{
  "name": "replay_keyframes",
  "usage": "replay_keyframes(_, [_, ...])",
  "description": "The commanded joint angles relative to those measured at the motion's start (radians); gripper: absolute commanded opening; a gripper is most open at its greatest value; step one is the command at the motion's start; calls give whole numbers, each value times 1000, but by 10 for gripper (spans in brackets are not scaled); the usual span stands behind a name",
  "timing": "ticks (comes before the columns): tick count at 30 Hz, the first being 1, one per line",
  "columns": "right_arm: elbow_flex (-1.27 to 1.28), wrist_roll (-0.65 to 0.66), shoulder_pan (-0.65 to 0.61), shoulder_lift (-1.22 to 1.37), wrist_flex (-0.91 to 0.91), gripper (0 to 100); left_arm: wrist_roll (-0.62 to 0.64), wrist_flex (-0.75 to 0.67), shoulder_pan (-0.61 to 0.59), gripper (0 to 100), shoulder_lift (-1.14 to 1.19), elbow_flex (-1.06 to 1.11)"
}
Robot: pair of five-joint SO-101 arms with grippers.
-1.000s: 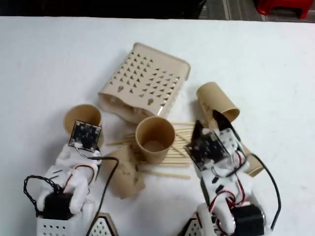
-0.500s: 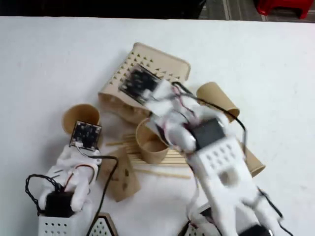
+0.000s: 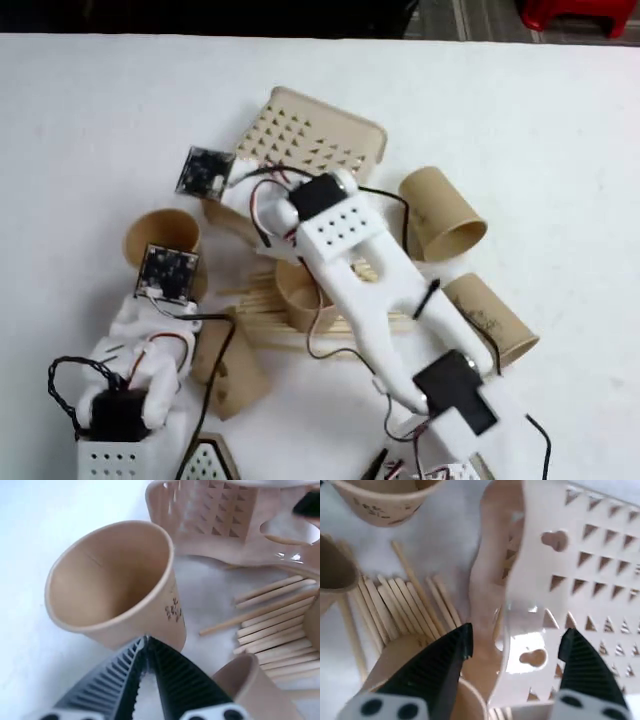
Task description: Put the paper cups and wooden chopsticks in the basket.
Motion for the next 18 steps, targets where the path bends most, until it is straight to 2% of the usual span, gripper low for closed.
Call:
replay_keyframes(1, [-44, 80, 22, 24, -22, 280, -8, -25, -5, 28, -15, -6])
replay_keyframes(8, [-38, 97, 94, 81, -101, 269, -8, -25, -5, 28, -15, -6])
replay_keyframes(14, [-40, 98, 136, 82, -193, 93, -8, -25, -5, 28, -15, -6])
replay_keyframes(18, [-40, 95, 165, 65, -263, 55, -8, -25, -5, 28, -15, -6])
